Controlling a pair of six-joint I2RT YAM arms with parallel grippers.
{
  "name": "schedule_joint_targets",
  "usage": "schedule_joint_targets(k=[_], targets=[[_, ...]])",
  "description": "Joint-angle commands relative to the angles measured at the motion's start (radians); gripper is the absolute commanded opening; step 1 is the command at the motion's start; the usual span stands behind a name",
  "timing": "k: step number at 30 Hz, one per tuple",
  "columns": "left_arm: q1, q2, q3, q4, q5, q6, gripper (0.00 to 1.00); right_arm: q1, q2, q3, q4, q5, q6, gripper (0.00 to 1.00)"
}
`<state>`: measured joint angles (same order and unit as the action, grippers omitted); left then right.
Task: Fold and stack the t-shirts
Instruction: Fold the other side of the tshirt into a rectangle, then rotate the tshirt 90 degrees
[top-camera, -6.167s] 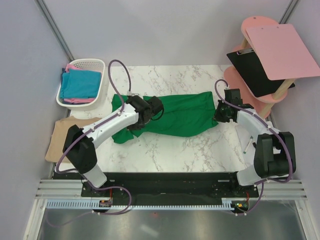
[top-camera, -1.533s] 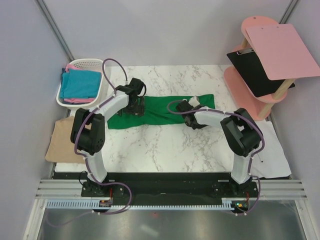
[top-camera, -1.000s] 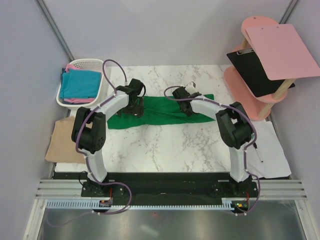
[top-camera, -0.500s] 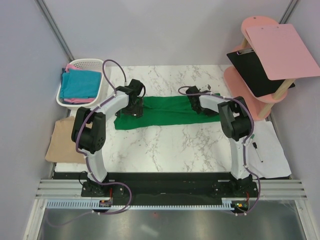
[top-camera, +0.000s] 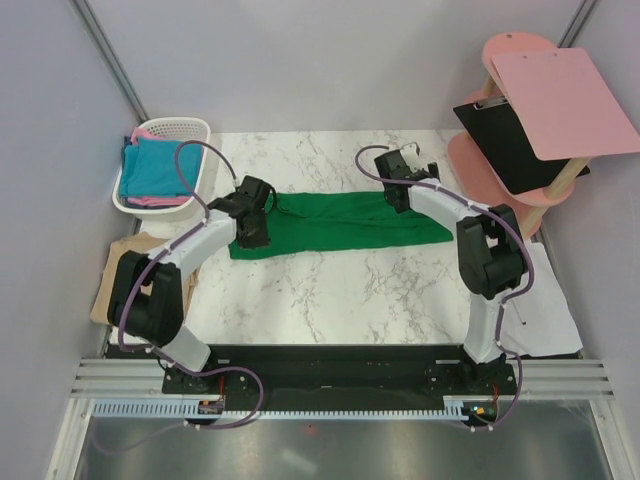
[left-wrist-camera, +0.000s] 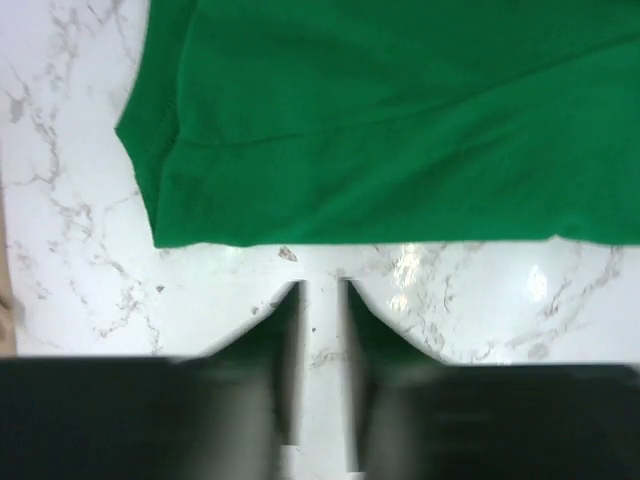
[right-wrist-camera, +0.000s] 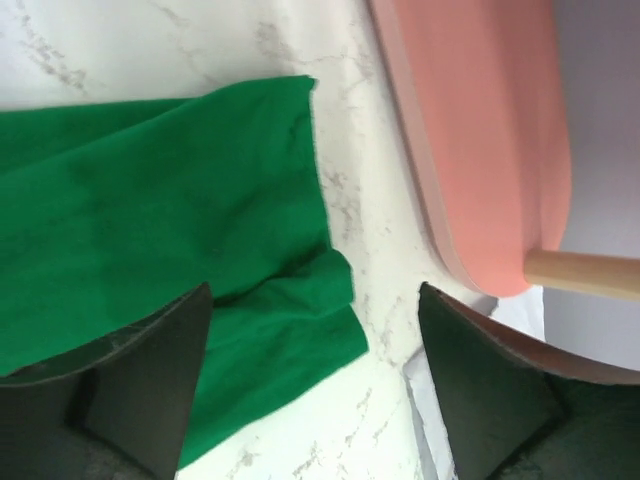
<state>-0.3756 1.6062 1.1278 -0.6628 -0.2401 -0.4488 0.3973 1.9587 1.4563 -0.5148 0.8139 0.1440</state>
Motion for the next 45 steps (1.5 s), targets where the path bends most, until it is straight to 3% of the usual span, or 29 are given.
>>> schedule_joint_targets(k=[1,2,4,5,15,21,27,32,38,39,41,42,44,45], targets=[[-0.009,-0.095,-0.12,0.127,0.126,-0.131,0.02,0.002,0.077,0.065,0.033,-0.064,-0.038,0.7],[-0.014,-0.104,-0.135,0.138,0.154,-0.142,0.02,0.002,0.1,0.085,0.035,-0.071,-0.04,0.44],[-0.038,-0.108,-0.163,0.147,0.153,-0.163,0.02,0.0,0.124,0.126,0.035,-0.071,-0.049,0.06],[-0.046,-0.1,-0.168,0.146,0.144,-0.171,0.02,0.0,0.155,0.145,0.03,-0.064,-0.053,0.0],[-0.052,0.142,-0.041,0.106,0.065,-0.217,0.02,-0.031,0.282,0.262,0.018,-0.09,-0.058,0.0],[-0.028,0.265,0.062,0.086,0.035,-0.214,0.02,-0.034,0.324,0.279,-0.14,-0.159,0.008,0.0],[0.053,0.386,0.203,0.02,-0.014,-0.194,0.02,-0.031,0.244,0.15,-0.238,-0.226,0.08,0.0],[0.115,0.487,0.367,-0.038,-0.024,-0.156,0.02,-0.003,0.086,-0.031,-0.295,-0.301,0.133,0.0],[0.121,0.739,0.775,-0.188,-0.056,-0.039,0.02,0.104,-0.118,-0.187,-0.369,-0.392,0.173,0.0],[0.121,0.779,0.931,-0.219,-0.056,-0.027,0.02,0.119,-0.142,-0.217,-0.373,-0.427,0.186,0.0],[0.122,0.92,1.103,-0.289,-0.03,0.014,0.02,0.167,-0.205,-0.243,-0.386,-0.465,0.195,0.0],[0.122,0.964,1.28,-0.305,-0.018,0.028,0.02,0.182,-0.222,-0.266,-0.387,-0.495,0.2,0.0],[0.124,1.064,1.447,-0.323,0.039,0.053,0.02,0.205,-0.268,-0.284,-0.392,-0.573,0.198,0.0],[0.126,1.071,1.452,-0.316,0.068,0.056,0.02,0.206,-0.283,-0.3,-0.387,-0.594,0.198,0.0]])
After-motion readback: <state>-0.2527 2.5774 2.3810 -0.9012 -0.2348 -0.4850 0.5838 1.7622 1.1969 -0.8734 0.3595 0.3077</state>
